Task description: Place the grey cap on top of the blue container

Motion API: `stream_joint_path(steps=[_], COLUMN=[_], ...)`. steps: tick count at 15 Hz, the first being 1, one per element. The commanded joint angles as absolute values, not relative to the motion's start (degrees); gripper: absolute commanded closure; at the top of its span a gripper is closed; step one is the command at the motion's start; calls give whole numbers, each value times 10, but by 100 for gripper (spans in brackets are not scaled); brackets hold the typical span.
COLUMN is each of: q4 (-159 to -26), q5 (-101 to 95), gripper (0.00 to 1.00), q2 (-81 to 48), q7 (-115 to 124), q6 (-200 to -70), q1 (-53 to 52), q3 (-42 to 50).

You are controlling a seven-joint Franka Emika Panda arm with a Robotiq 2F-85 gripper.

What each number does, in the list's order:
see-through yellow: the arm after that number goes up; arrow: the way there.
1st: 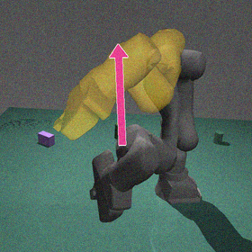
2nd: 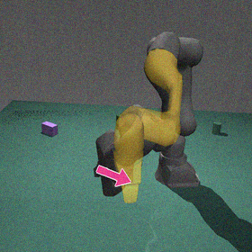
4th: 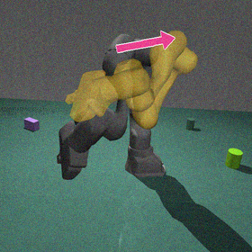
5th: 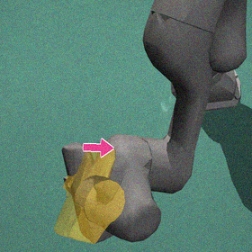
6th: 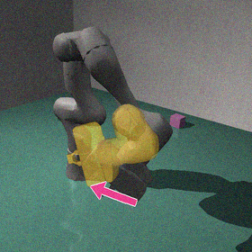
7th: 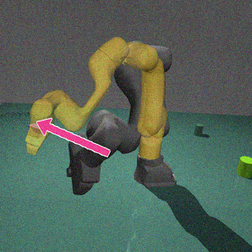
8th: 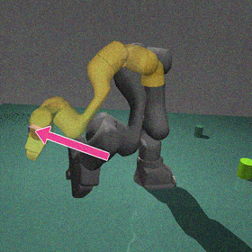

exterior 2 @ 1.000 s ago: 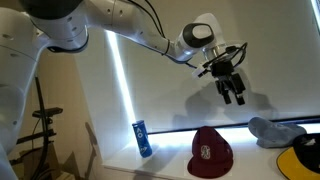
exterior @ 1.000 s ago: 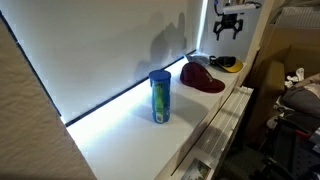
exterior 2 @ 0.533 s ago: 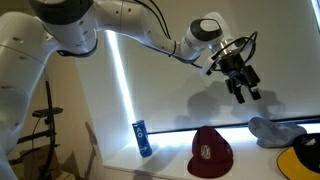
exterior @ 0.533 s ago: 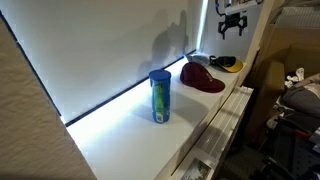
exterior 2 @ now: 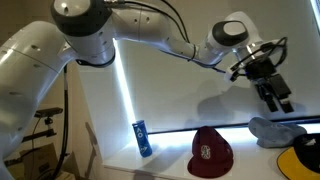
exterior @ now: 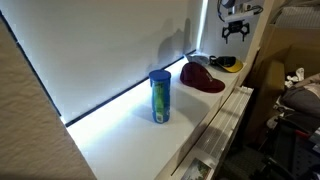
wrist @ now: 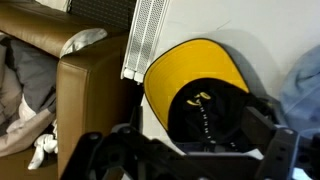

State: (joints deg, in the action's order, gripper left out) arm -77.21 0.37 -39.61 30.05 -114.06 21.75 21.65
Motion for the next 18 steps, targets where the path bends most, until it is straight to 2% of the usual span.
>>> stream_joint_path(steps=[1,2,3,10,18], q4=[-649,-613,-703,-688,-717], q5=[49,62,38,40,175], gripper=[0,0,0,0,0], q2=[-507,-538,-474,-486,-464], q7=[349,364,340,343,323], q6=[-1112,-1102,-1138,-1141,-1373], q1=[286,307,274,273,277], q3=[224,225,224,224,145])
